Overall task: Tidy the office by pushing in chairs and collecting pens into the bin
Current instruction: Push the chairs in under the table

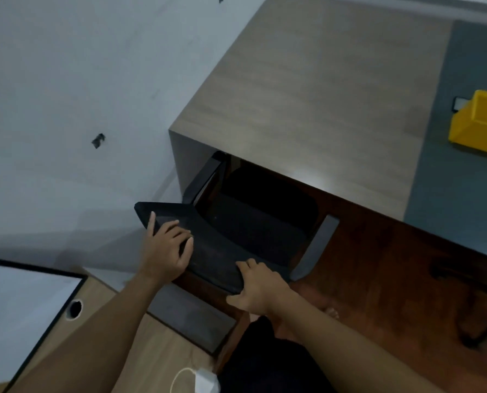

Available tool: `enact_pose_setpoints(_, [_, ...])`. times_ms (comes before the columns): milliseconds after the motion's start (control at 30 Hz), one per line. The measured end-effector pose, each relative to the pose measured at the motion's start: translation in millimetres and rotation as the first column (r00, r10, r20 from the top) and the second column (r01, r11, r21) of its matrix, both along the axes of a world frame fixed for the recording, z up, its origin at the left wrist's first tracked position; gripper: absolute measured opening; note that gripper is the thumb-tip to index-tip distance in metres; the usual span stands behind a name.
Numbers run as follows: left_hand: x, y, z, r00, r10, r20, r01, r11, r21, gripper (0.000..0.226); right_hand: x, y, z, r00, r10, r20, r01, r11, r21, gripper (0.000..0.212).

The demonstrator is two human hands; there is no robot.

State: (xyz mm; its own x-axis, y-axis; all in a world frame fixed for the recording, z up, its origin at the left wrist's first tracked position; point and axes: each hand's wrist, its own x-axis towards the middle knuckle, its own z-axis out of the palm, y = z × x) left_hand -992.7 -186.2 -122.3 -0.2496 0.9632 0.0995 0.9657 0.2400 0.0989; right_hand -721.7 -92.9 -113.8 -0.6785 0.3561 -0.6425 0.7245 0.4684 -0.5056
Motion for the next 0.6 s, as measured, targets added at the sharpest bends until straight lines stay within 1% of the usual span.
enact_pose_setpoints(67, [-2.4,11.8,-2.8,0.999,-0.03,0.038,0.028,0.999,0.039,0.038,-0.5,10.9,0.9,1.0,-0.012,0.007,0.012,1.0,0.023,0.108])
enact_pose_setpoints(133, [-2.2,24.9,-3.0,0.996,-0.019,0.091,0.012,0.997,0.072,0.045,-0.7,25.4,4.0,1.0,-0.003,0.018,0.002,0.999,0.045,0.106])
enact_pose_setpoints(233, [1.4,48.5,-1.4,0.993,-0.003,0.122,-0.008,0.996,0.093,0.043,1.2,50.0,7.5,0.999,-0.029,0.024,0.028,0.998,0.061,0.102])
enact_pose_setpoints(333, [0.4,74.5,-2.0,0.993,0.022,0.119,-0.03,0.998,0.06,0.041,3.3,72.3,10.3,0.995,-0.084,0.052,0.079,0.993,0.09,0.1])
enact_pose_setpoints(433, [-2.5,100.1,-3.7,0.996,0.037,0.083,-0.038,0.999,0.016,0.039,3.3,93.5,14.8,0.989,-0.134,0.066,0.125,0.983,0.134,0.098])
enact_pose_setpoints(600, [-5.4,140.7,-1.6,0.994,0.042,0.102,-0.042,0.999,0.001,0.037,3.2,121.3,17.0,0.975,-0.208,0.076,0.189,0.961,0.203,0.091])
